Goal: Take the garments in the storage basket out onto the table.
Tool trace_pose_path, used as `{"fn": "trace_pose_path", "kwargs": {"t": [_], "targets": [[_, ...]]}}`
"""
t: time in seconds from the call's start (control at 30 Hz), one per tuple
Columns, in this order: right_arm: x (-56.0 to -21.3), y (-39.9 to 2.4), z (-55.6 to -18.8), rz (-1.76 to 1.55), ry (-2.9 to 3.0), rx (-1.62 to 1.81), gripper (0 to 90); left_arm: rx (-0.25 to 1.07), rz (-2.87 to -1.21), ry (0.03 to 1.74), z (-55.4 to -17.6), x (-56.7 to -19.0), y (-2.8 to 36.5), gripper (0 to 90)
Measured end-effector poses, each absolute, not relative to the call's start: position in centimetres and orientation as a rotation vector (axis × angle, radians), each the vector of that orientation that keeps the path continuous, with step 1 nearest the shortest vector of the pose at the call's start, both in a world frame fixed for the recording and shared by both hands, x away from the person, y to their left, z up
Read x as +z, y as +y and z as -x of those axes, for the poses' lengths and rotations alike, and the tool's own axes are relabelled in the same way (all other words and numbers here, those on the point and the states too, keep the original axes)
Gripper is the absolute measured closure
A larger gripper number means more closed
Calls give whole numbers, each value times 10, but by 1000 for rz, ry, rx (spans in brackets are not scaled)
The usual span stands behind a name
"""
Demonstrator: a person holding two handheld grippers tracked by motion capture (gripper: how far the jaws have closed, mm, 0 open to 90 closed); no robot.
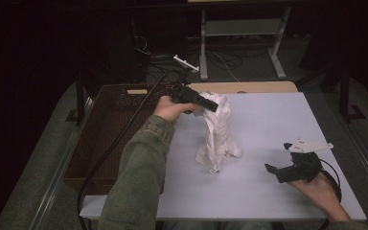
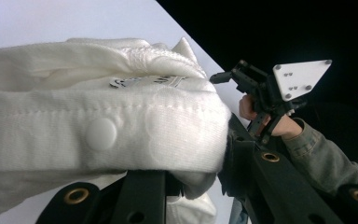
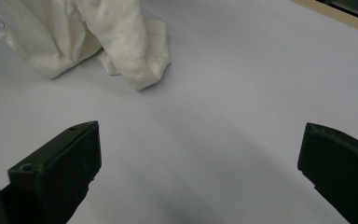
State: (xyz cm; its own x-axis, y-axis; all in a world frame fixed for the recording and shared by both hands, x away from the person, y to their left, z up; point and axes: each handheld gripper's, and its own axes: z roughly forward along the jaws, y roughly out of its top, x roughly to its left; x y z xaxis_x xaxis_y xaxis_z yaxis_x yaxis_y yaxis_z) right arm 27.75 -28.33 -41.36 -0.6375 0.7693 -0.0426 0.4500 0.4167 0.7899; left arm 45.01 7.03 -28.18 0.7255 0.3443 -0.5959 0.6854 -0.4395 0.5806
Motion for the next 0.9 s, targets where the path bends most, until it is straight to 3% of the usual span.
{"fn": "trace_pose_path", "kwargs": {"t": [0.9], "targets": [[-414, -283, -278, -1035, 2291, 1078, 0, -572, -2172, 850, -452, -348, 47, 707]]}}
